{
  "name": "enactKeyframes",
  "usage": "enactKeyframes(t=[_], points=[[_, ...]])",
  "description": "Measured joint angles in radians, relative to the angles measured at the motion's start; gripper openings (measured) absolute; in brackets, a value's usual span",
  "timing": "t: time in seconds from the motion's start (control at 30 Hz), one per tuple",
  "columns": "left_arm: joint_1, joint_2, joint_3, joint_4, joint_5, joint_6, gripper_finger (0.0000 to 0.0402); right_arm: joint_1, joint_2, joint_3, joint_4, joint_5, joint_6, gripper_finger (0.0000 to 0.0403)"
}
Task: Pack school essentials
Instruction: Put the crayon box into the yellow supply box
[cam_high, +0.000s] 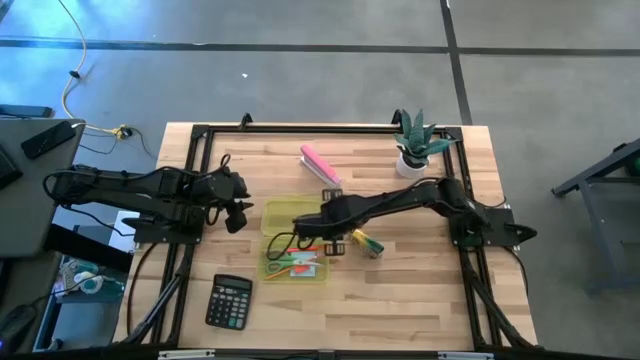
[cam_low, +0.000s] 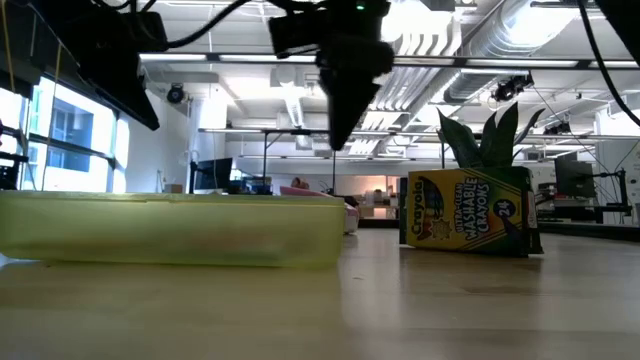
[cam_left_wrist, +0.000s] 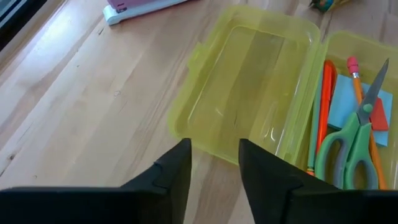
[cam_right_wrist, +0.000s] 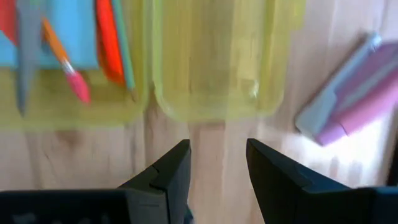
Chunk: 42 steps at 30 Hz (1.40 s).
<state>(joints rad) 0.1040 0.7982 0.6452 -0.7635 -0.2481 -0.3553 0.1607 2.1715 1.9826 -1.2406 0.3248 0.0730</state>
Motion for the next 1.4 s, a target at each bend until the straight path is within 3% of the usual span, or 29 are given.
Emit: enactKeyframes(t=[0.37, 0.83, 1.13, 1.4], points=[[0.001, 0.000, -0.001, 0.007, -0.007, -0.001, 0.0143, 0.012, -0.373, -0.520, 0.279, 0.022, 0.199, 0.0145], [0.000, 0.000, -0.001, 0.155, -0.054, -0.001, 0.0143, 0.013, -0.876, -0.989, 0.538, 0.028, 0.515, 0.0145], [0.000, 0.000, -0.001, 0.203, -0.053, -0.001, 0.0143, 0.008, -0.967, -1.184, 0.724, 0.023, 0.559, 0.0151], [0.000, 0.000, -0.001, 0.209, -0.054, 0.000, 0.0143, -0.004, -0.967, -1.234, 0.835, -0.005, 0.553, 0.0210]])
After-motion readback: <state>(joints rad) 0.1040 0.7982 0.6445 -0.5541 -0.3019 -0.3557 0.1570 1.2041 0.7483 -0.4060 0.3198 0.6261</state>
